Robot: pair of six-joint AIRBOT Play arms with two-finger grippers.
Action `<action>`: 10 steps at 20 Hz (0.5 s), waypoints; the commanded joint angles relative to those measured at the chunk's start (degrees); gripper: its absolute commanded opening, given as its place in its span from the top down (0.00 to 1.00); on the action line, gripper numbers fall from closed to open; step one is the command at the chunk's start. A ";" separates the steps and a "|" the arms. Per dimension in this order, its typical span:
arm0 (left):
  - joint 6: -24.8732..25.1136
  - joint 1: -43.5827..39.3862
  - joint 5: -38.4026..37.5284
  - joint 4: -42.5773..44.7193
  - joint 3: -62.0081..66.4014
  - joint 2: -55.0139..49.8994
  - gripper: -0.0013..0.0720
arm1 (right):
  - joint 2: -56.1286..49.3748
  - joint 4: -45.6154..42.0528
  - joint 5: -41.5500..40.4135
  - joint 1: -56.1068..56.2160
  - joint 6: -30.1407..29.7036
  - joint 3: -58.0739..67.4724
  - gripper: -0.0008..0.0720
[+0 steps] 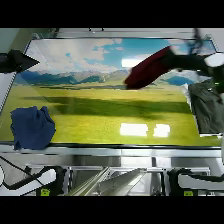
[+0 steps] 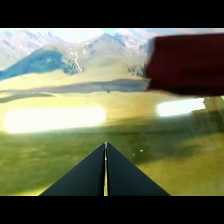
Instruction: Fold the shirts.
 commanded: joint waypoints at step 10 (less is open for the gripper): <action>0.00 0.07 0.17 0.35 -0.02 -0.15 0.95 | 12.20 -23.56 33.20 -41.86 19.19 0.26 0.96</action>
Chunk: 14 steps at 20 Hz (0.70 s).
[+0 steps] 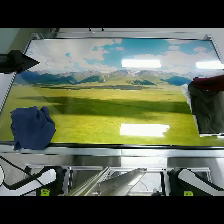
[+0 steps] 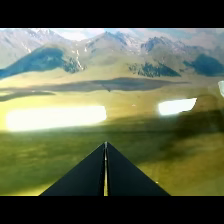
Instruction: Fold the shirts.
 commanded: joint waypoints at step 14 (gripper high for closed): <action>0.07 0.07 3.45 -0.02 -0.02 -0.15 0.96 | -2.58 -27.58 21.46 -5.51 3.32 -14.27 0.32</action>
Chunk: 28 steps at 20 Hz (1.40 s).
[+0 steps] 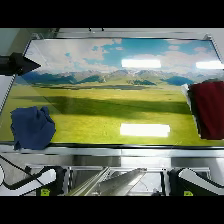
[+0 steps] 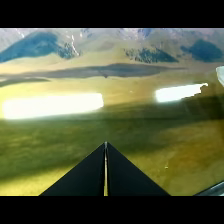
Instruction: Fold the shirts.
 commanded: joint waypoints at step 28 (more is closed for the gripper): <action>1.49 -12.31 -9.09 0.02 -65.00 41.46 0.95 | 31.54 29.38 -14.80 43.82 -18.80 -37.70 0.96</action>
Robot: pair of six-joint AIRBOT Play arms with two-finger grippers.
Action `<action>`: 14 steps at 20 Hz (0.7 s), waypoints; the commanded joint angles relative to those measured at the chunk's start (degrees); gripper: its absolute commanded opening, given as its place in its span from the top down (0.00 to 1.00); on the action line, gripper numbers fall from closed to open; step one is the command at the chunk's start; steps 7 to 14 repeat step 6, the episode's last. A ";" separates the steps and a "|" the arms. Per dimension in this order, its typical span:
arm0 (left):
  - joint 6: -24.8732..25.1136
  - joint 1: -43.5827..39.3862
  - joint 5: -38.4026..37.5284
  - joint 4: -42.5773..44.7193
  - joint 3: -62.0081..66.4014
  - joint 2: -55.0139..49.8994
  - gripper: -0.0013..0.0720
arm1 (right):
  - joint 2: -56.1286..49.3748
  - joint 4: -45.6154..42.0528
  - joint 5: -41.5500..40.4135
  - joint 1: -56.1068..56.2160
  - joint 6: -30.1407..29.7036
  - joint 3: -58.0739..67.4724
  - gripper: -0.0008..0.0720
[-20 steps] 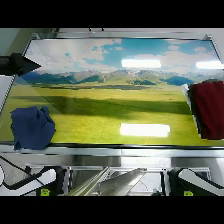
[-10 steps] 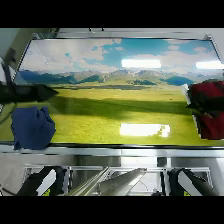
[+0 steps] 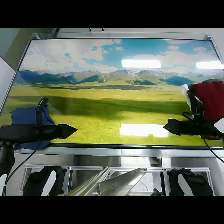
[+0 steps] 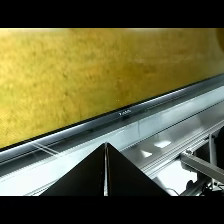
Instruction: Fold the shirts.
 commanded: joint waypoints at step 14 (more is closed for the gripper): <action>-0.94 -0.28 0.39 -0.15 -1.73 4.00 0.95 | 0.59 3.21 1.40 0.61 -0.55 -1.03 0.96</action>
